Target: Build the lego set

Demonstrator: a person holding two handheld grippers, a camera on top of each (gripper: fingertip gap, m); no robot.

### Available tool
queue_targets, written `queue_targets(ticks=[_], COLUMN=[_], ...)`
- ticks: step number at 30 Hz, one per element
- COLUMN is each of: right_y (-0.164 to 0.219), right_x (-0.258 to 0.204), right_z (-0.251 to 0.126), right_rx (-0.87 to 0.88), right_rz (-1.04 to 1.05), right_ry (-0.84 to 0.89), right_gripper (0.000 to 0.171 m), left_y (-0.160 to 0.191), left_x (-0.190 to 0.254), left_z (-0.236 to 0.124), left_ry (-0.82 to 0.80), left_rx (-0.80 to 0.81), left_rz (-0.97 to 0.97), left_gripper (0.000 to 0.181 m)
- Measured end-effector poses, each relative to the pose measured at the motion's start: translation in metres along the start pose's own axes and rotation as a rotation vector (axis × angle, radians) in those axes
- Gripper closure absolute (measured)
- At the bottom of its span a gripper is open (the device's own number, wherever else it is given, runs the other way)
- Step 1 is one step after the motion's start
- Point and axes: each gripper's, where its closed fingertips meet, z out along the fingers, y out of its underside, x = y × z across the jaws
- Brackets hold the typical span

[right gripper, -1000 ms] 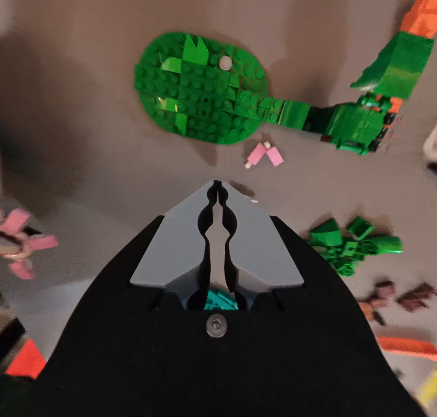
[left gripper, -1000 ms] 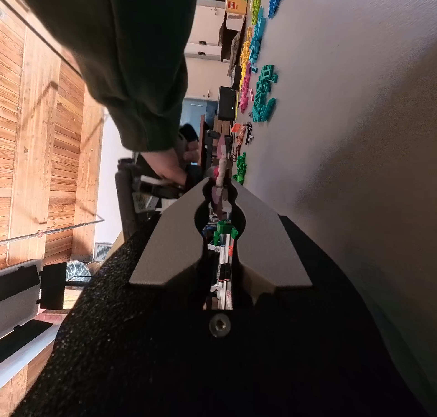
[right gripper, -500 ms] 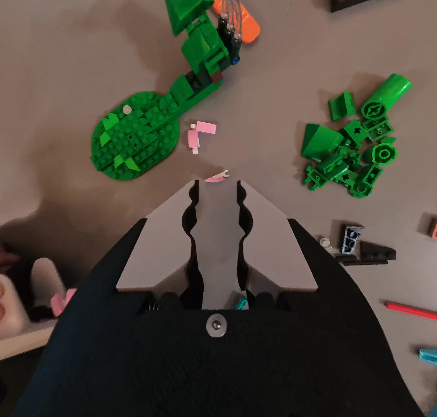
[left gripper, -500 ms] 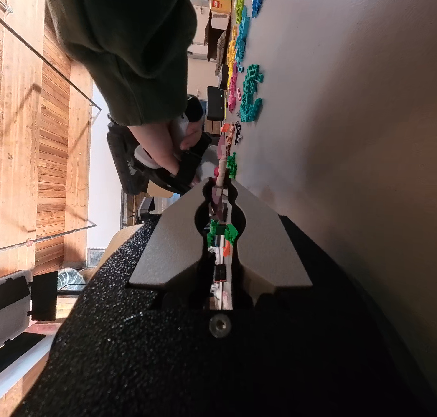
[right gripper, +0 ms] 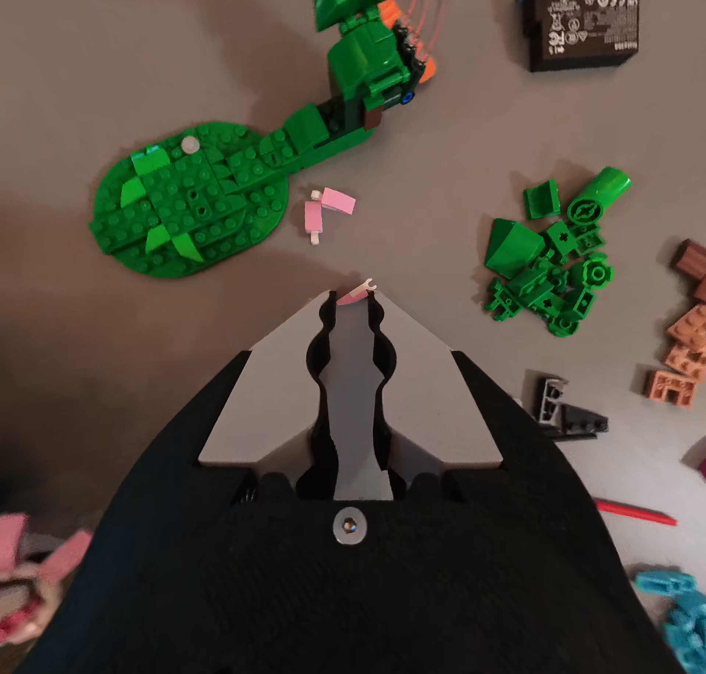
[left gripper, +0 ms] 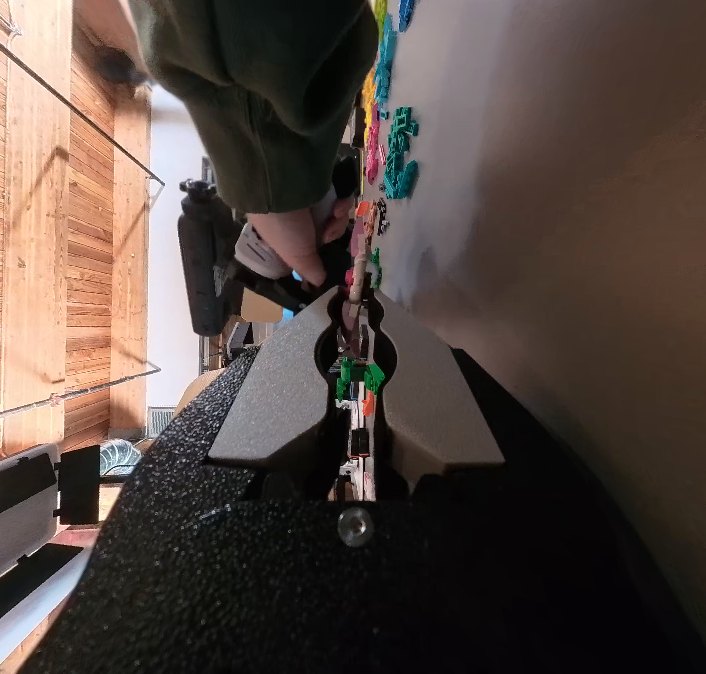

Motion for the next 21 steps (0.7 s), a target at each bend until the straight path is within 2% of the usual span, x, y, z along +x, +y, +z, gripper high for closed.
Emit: queue_targets(ticks=[4, 7, 9, 11, 17, 21], right_y=[0.003, 0.01, 0.021, 0.04, 0.084, 0.096], right_x=[-0.011, -0.015, -0.033, -0.046, -0.055, -0.065], right_z=[-0.022, -0.054, -0.076, -0.088, -0.083, -0.076], right_rx=[0.144, 0.313, 0.457, 0.515, 0.324, 0.259], right_rz=[-0.367, -0.685, -0.923, -1.171, -1.84, -2.114], right_ry=[0.034, 0.149, 0.16, 0.212, 0.418, 0.439], right_gripper=[0.156, 0.156, 0.156, 0.156, 0.156, 0.156], left_y=[0.0, -0.002, -0.001, -0.004, -0.011, -0.012], left_x=[-0.01, -0.018, -0.016, -0.011, 0.003, 0.004], left_z=[-0.003, -0.006, -0.006, -0.005, -0.003, -0.003], left_ry=[-0.038, -0.048, -0.037, -0.02, 0.036, 0.04], left_rx=[0.025, 0.08, 0.077, 0.081, 0.093, 0.096], left_rz=[-0.084, -0.185, -0.189, -0.148, -0.065, -0.065], left_gripper=[0.172, 0.173, 0.173, 0.172, 0.173, 0.173])
